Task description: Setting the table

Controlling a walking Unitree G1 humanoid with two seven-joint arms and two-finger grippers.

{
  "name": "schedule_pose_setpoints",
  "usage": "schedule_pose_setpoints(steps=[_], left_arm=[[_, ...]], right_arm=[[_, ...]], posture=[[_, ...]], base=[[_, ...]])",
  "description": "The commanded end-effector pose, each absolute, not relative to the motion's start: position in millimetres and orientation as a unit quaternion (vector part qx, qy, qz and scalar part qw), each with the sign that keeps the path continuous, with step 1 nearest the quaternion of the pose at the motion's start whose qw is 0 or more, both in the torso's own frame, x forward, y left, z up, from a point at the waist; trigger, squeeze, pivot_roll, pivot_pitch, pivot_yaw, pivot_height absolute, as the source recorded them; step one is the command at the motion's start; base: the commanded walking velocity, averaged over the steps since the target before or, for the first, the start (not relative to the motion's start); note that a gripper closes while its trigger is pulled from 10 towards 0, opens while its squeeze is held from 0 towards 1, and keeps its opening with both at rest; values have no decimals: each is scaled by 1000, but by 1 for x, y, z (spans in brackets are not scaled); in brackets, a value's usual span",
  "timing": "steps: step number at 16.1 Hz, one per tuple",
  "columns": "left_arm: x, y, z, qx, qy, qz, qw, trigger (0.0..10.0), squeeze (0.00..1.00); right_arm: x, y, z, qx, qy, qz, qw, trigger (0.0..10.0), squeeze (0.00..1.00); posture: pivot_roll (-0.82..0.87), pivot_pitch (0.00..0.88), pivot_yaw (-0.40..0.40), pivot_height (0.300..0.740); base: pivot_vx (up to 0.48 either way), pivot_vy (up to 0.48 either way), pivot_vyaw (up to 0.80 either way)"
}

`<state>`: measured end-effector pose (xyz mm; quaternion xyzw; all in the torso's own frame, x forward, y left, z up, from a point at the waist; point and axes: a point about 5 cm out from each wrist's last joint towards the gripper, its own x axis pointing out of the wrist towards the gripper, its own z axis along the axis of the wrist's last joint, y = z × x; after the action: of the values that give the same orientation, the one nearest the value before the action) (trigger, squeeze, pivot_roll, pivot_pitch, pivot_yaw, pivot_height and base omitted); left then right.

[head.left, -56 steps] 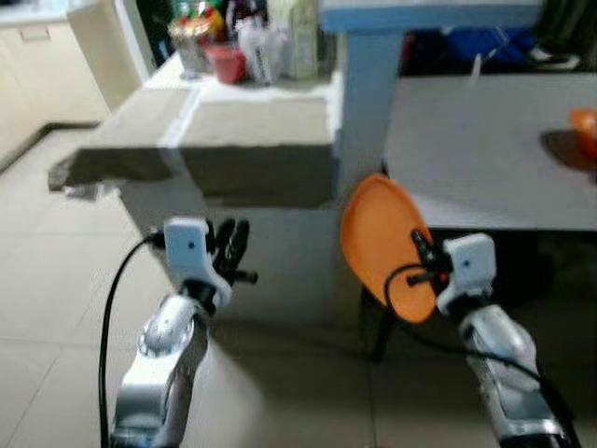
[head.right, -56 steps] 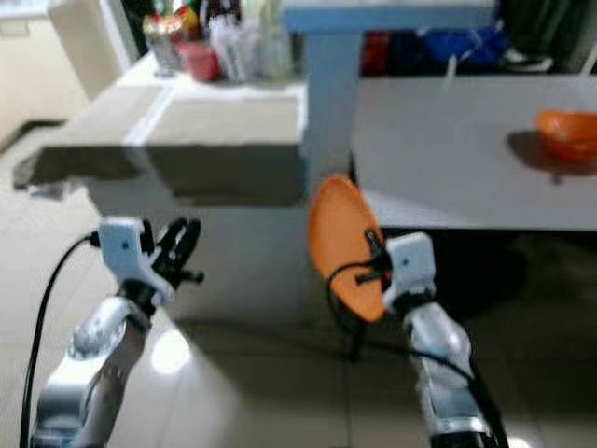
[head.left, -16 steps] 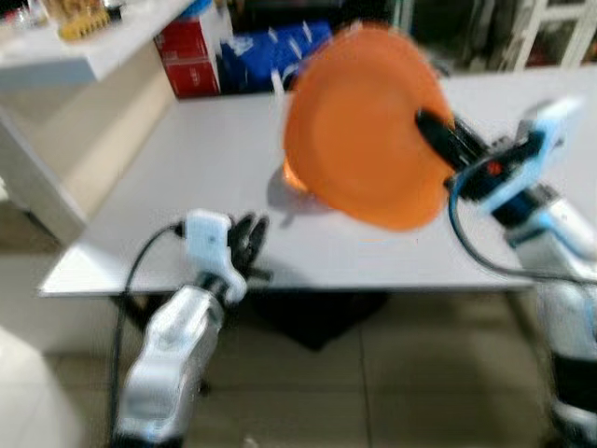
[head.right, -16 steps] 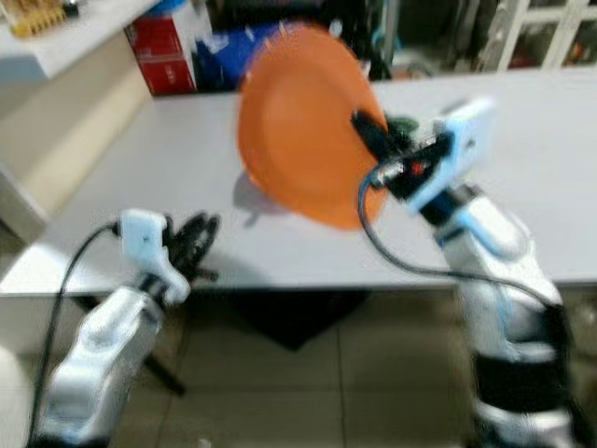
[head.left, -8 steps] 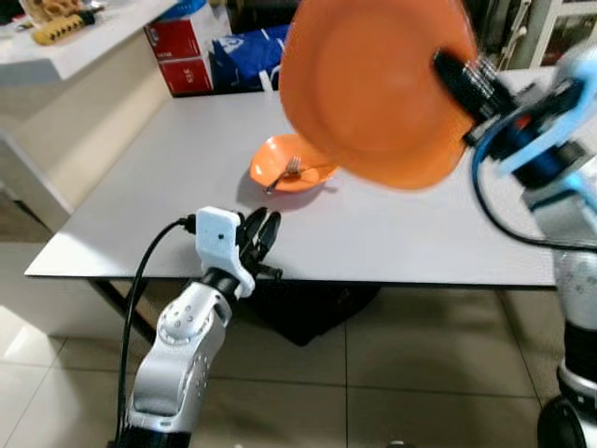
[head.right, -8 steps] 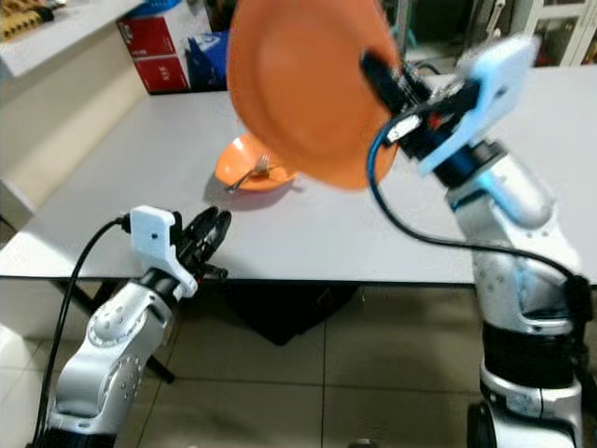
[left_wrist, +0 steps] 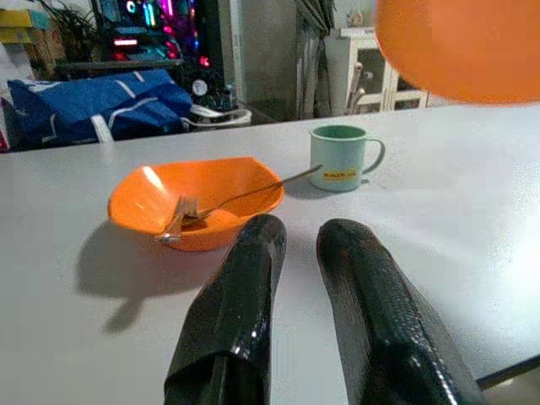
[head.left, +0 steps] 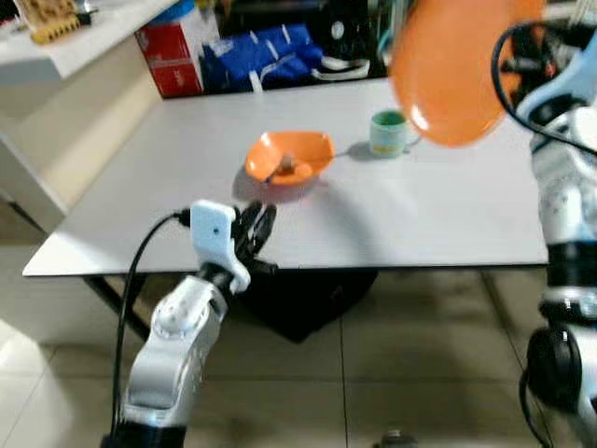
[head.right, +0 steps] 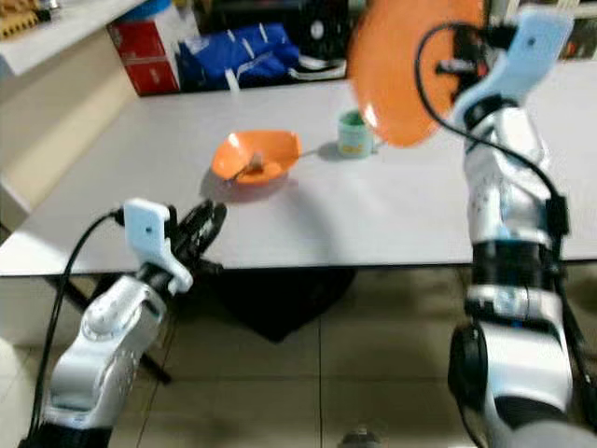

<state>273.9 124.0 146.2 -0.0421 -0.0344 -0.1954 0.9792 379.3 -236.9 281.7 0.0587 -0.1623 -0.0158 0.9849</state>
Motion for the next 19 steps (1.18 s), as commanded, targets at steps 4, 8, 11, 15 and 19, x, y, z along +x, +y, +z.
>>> schedule_pose_setpoints(steps=[4,8,11,15,19], left_arm=[[273,135,155,-27,-44,-181,982,10000,0],[268,140,155,-24,-39,-175,984,10000,0],[265,141,154,-22,-34,-175,984,10000,0],[265,142,154,-20,-30,-178,983,10000,0],[265,140,153,-20,-29,-181,983,10000,0]], right_arm=[[395,-231,273,83,-144,-50,985,10000,0],[404,-235,239,150,-96,-100,979,10000,0],[402,-235,219,155,-74,-119,978,10000,0],[401,-231,213,154,-84,-115,978,10000,0],[399,-232,214,144,-94,-110,979,10000,0]], posture=[[-171,0,152,740],[-152,4,148,740],[-150,8,152,740],[-162,6,161,740],[-175,2,158,740]], base=[[0,0,0],[0,0,0],[0,0,0],[0,0,0],[0,0,0]])
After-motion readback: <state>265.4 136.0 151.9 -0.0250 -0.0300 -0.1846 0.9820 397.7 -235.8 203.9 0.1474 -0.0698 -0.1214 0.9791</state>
